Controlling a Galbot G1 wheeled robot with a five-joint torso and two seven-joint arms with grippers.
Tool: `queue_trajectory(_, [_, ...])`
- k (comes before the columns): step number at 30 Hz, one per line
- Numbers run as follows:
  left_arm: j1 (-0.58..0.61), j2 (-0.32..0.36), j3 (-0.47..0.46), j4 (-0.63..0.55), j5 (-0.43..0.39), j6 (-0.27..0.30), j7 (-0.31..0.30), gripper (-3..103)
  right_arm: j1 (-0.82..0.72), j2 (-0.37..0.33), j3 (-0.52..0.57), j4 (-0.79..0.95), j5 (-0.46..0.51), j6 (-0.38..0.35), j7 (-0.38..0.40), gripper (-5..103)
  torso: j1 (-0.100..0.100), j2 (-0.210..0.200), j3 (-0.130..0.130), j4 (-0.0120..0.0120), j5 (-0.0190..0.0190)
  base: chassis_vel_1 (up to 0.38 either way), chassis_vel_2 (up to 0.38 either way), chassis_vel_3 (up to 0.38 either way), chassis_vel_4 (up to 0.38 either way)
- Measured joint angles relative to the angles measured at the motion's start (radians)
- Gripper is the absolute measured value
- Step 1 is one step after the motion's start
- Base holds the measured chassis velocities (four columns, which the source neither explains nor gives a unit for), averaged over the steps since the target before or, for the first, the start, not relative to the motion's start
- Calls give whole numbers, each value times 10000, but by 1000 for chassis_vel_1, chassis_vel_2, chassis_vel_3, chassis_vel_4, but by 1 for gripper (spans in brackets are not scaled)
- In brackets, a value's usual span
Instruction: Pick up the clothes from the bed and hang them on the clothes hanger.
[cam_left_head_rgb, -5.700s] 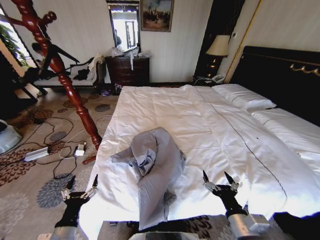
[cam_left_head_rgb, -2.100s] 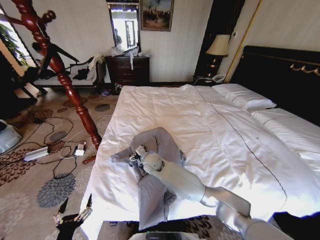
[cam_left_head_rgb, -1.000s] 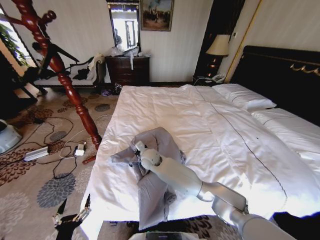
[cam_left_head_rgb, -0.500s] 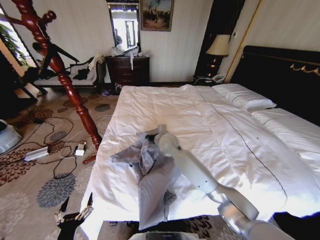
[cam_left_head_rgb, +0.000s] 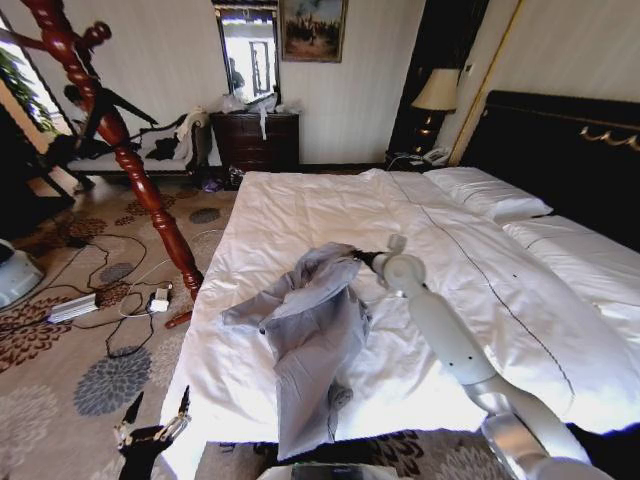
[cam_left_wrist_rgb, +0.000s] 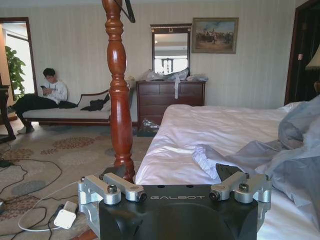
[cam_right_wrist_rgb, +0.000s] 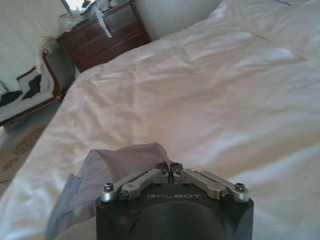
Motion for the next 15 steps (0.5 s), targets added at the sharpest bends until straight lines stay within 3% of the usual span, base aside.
queue_trajectory(2, [26, 6, -1, -10, -1, -18, 1, 100, -95, -111, 3, -98, -215, 0, -143, -1, 0, 0, 0, -2, -1, 0, 0, 0, 0])
queue_trajectory(5, [73, 32, -1, -12, -8, -49, 1, 100, -364, -291, 83, -502, -1115, -68, -189, 15, -1, 0, 0, -4, 1, 0, 0, 0, 0])
queue_trajectory(7, [74, 32, 7, -12, -7, -50, 1, 100, -395, -315, 138, -581, -1230, -70, -173, 15, 0, 0, 0, -1, 1, 0, 0, 0, 0])
queue_trajectory(9, [70, 33, 53, -15, 41, -50, 1, 100, -487, -536, 381, -854, -1667, -51, -196, 26, 0, 0, 1, -3, 1, 0, 0, 0, 0])
queue_trajectory(13, [34, 31, 82, -29, 91, -34, 2, 100, -584, -825, 725, -853, -1446, 106, -284, 37, -1, 0, -1, -9, -2, 0, 0, 0, 0])
queue_trajectory(14, [29, 32, 84, -46, 95, -28, 2, 100, -665, -935, 935, -597, -965, 148, -214, 47, 0, -1, 0, -5, 1, 0, 0, 0, 0])
queue_trajectory(15, [25, 38, 86, -49, 95, -25, 2, 100, -778, -1022, 1100, -251, -508, 155, -105, 47, 0, 0, 0, 0, -3, 0, 0, 0, 0])
